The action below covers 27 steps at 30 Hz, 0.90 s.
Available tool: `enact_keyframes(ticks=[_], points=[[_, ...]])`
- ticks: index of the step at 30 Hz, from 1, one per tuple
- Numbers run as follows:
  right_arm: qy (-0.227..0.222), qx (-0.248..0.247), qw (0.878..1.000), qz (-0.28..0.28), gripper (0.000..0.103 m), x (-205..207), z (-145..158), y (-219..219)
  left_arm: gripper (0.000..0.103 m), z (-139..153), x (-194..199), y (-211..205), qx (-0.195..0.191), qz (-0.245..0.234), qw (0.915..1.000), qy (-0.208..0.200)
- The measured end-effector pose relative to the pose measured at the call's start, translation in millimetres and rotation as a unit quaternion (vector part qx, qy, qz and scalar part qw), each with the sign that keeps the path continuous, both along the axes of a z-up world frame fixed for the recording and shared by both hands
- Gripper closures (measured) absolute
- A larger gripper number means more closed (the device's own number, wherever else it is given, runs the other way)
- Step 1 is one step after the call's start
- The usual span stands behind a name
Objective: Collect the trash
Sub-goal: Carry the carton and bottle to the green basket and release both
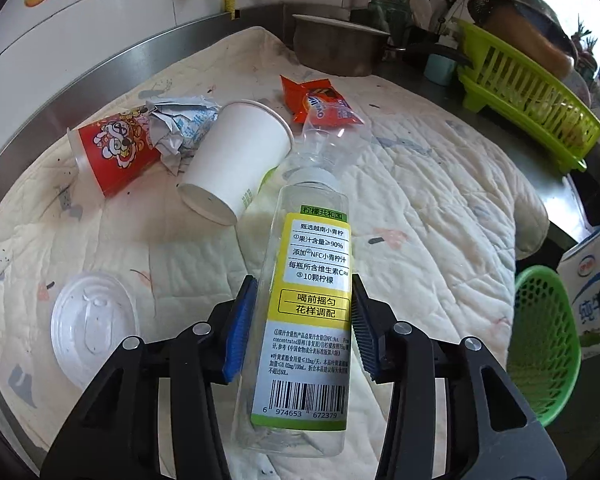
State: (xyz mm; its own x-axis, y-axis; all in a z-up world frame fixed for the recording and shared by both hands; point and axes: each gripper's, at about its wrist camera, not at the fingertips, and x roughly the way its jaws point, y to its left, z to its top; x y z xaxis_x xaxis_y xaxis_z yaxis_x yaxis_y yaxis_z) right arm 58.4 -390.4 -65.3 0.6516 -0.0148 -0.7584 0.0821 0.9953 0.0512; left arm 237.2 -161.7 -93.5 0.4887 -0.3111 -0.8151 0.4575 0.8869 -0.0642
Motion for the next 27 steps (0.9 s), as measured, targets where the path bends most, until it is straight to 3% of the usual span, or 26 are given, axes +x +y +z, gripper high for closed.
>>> enact_keyframes(ticks=[8,16,18,20,27], points=[[0.044,-0.005,0.998,-0.047,0.063,-40,-40,-27,0.059,27,-51,1,-0.055,-0.039,0.9977,-0.011],[0.075,0.004,0.991,-0.108,0.063,-80,-75,-68,0.059,46,-102,-27,-0.087,-0.101,0.9908,-0.02],[0.076,0.008,0.99,-0.12,0.059,-87,-80,-76,0.059,46,-113,-40,-0.091,-0.118,0.9886,-0.017],[0.07,0.016,0.989,-0.129,0.047,-94,-82,-82,0.059,46,-122,-53,-0.092,-0.135,0.9864,-0.015],[0.042,0.017,0.989,-0.142,0.038,-116,-65,-91,0.059,37,-154,-108,-0.082,-0.191,0.9782,-0.003]])
